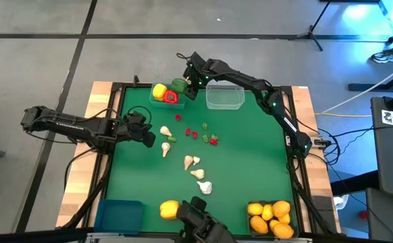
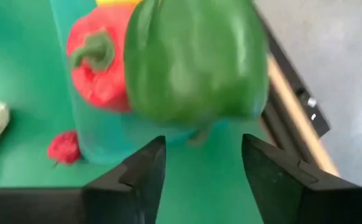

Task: Sort produce into baskets
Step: Put the green bell pepper into the green bin, then put the yellow bell pepper into the green bin

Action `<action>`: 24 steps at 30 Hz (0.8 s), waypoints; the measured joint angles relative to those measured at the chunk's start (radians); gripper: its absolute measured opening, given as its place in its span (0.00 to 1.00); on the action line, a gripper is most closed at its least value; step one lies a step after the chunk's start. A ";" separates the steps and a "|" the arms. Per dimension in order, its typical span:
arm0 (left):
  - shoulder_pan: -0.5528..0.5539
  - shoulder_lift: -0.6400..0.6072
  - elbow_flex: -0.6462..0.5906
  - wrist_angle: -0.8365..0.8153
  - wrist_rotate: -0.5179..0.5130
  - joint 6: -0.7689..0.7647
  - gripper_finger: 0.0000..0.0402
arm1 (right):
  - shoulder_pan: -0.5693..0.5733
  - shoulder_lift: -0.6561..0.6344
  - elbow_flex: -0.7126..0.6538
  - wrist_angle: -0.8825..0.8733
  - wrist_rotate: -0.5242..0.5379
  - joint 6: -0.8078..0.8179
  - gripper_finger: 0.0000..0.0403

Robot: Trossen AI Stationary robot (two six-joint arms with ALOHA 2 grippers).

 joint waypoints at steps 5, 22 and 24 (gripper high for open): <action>0.000 0.000 0.000 0.000 0.000 0.003 0.00 | 0.000 -0.041 0.000 -0.002 -0.017 -0.019 0.59; 0.000 -0.147 0.000 0.001 0.111 0.177 0.00 | 0.304 -0.303 0.001 -0.212 -0.297 -0.005 0.62; 0.000 -0.168 0.000 0.001 0.144 0.193 0.00 | 0.402 -0.304 0.001 -0.240 -0.270 0.027 0.62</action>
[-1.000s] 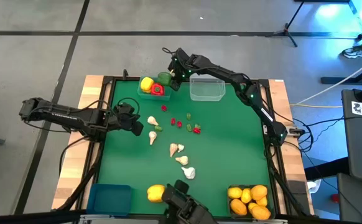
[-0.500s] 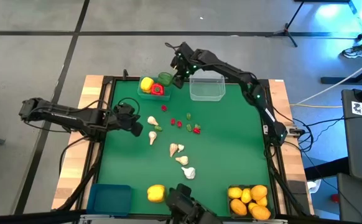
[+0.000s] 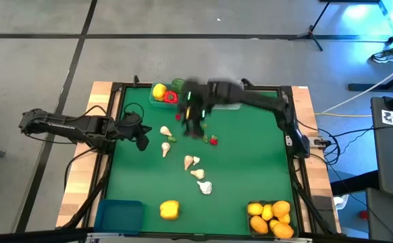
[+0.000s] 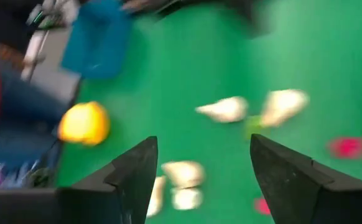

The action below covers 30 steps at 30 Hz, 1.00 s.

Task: Sort produce into baskets
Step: Put the yellow bell pepper into the green bin

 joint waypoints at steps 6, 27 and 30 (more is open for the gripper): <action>-0.001 -0.036 0.000 0.016 0.183 0.055 0.00 | 0.265 0.011 -0.019 -0.066 0.209 0.143 0.62; -0.523 0.218 0.002 0.604 0.363 0.034 0.00 | 0.665 0.015 -0.404 0.451 0.522 0.676 0.62; -0.611 0.313 0.029 0.627 0.277 -0.009 0.00 | 0.689 0.015 -0.440 0.483 0.569 0.712 0.62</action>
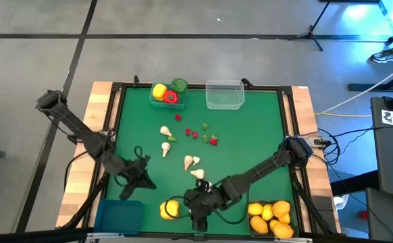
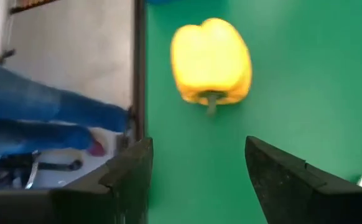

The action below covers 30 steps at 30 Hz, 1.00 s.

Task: Sort produce into baskets
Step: Put the yellow bell pepper into the green bin

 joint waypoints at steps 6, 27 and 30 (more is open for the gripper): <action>-0.132 0.185 0.115 -0.002 -0.112 -0.022 0.00 | 0.017 0.008 -0.075 0.119 0.074 0.010 0.62; -0.199 0.455 0.229 0.010 -0.138 -0.047 0.00 | 0.015 0.132 -0.080 0.254 0.068 0.011 0.62; -0.209 0.510 0.242 0.018 -0.134 -0.044 0.00 | 0.015 0.145 -0.080 0.299 0.065 0.027 0.62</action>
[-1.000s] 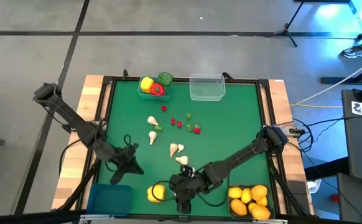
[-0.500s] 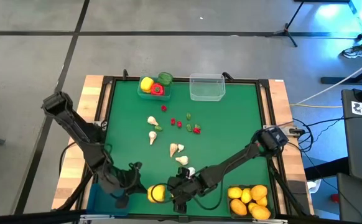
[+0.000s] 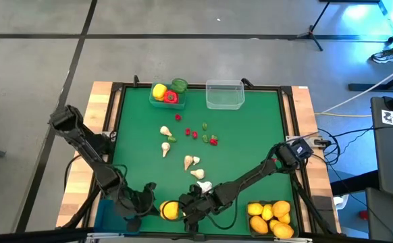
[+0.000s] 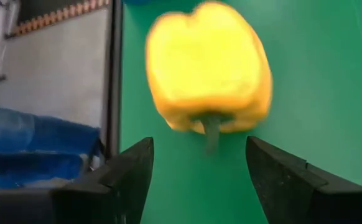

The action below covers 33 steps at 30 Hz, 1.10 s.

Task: Sort produce into baskets
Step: Put the yellow bell pepper into the green bin

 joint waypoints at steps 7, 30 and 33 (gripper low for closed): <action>0.005 0.170 0.119 0.009 -0.002 0.086 0.00 | 0.000 0.020 0.000 -0.002 -0.002 0.015 0.62; 0.035 0.219 0.130 0.002 -0.010 0.080 0.00 | -0.040 0.047 0.000 0.038 -0.018 0.007 0.61; 0.035 0.219 0.130 0.002 -0.010 0.080 0.00 | -0.042 0.047 0.000 0.036 -0.018 0.006 0.57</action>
